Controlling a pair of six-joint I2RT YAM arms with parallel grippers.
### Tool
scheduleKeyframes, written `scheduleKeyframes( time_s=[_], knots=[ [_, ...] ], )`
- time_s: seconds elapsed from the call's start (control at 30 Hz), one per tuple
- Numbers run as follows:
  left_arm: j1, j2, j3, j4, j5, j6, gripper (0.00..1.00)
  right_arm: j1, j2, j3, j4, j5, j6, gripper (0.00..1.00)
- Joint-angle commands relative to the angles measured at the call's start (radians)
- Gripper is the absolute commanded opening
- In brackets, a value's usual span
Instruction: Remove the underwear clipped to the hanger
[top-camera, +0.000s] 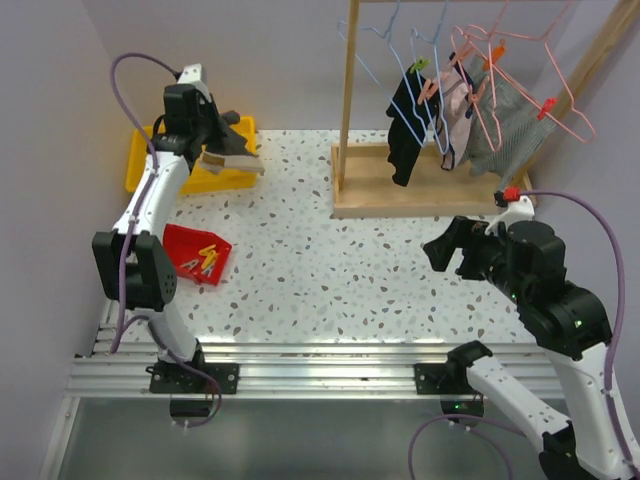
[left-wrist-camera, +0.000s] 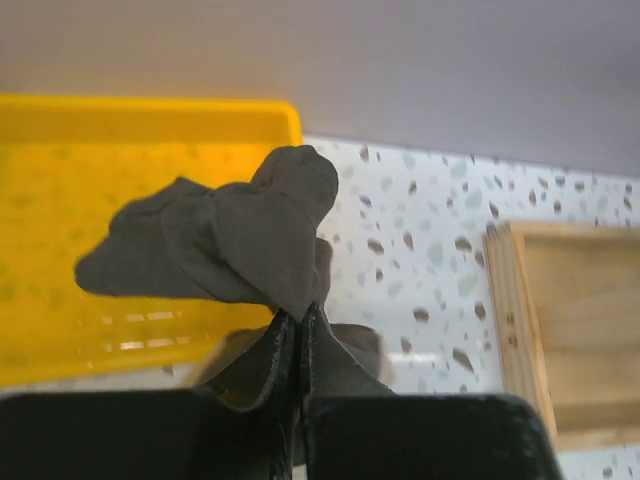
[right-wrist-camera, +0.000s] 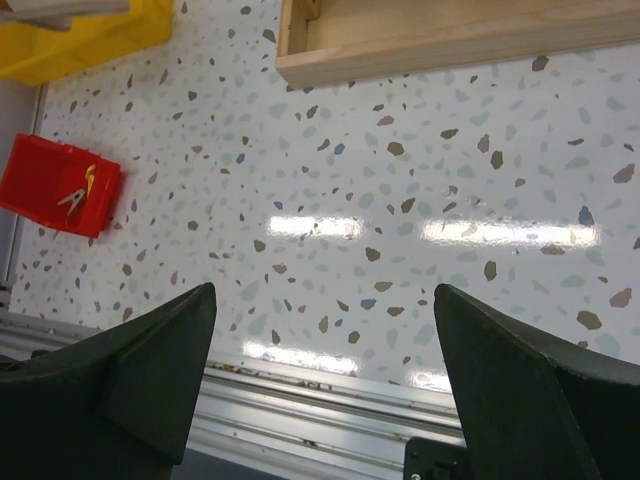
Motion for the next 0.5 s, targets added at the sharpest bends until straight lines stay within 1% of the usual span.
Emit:
scheduleKeyframes(
  time_s=[0.0, 0.03, 0.07, 0.1, 0.13, 0.2, 0.23, 0.3, 0.33, 0.37, 0.4, 0.47],
  knots=[
    [0.08, 0.139, 0.214, 0.062, 0.025, -0.071, 0.0, 0.002, 0.023, -0.037, 0.059, -0.05, 0.011, 0.93],
    [0.086, 0.175, 0.304, 0.061, 0.021, -0.083, 0.0, 0.002, 0.023, -0.045, 0.068, -0.053, 0.011, 0.93],
    [0.086, 0.21, 0.341, 0.078, 0.024, -0.102, 0.0, 0.003, 0.02, -0.051, 0.08, -0.053, 0.011, 0.93],
    [0.126, 0.273, 0.372, 0.09, 0.027, -0.111, 0.0, 0.002, 0.02, -0.063, 0.087, -0.056, 0.012, 0.93],
    [0.134, 0.302, 0.43, 0.104, 0.027, -0.12, 0.0, 0.003, 0.019, -0.068, 0.09, -0.064, 0.012, 0.94],
    [0.149, 0.382, 0.476, 0.136, 0.019, -0.135, 0.0, 0.002, 0.028, -0.074, 0.09, -0.073, 0.008, 0.94],
    [0.154, 0.406, 0.525, 0.135, 0.016, -0.14, 0.02, 0.003, 0.031, -0.074, 0.087, -0.075, -0.003, 0.94],
    [0.165, 0.468, 0.573, 0.106, 0.01, -0.148, 0.04, 0.002, 0.045, -0.073, 0.079, -0.073, -0.014, 0.95],
    [0.163, 0.477, 0.585, 0.098, -0.007, -0.146, 0.09, 0.003, 0.048, -0.073, 0.082, -0.071, -0.021, 0.95],
    [0.166, 0.479, 0.573, 0.111, -0.053, -0.146, 0.2, 0.002, 0.052, -0.073, 0.085, -0.078, -0.024, 0.96],
    [0.171, 0.474, 0.558, 0.118, -0.065, -0.149, 0.49, 0.002, 0.057, -0.073, 0.091, -0.081, -0.028, 0.96],
    [0.181, 0.465, 0.511, 0.133, -0.061, -0.163, 0.8, 0.002, 0.075, -0.071, 0.097, -0.079, -0.032, 0.97]
  ],
)
